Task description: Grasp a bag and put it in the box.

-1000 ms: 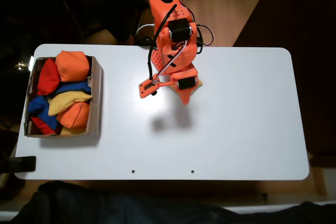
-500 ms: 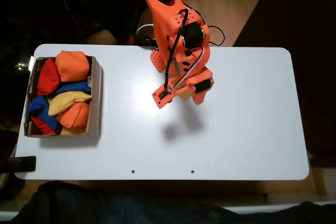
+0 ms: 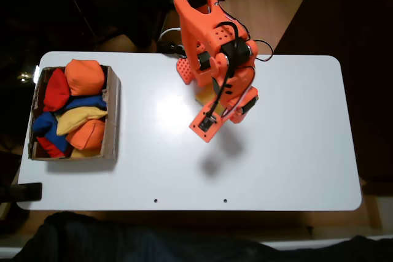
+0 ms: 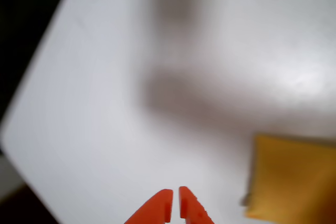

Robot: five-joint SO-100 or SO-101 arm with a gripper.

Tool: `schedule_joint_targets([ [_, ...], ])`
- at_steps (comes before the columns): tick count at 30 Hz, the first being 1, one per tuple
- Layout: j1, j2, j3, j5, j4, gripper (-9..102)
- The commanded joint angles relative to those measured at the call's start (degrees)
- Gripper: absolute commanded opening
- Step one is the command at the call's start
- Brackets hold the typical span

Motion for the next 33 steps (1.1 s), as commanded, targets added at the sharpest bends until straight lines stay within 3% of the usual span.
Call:
schedule_joint_targets([
  [1, -1.14, -2.37, -4.39, -4.39, 1.93, 1],
  [33, -9.76, -10.55, -6.06, -30.85, 11.78, 2],
])
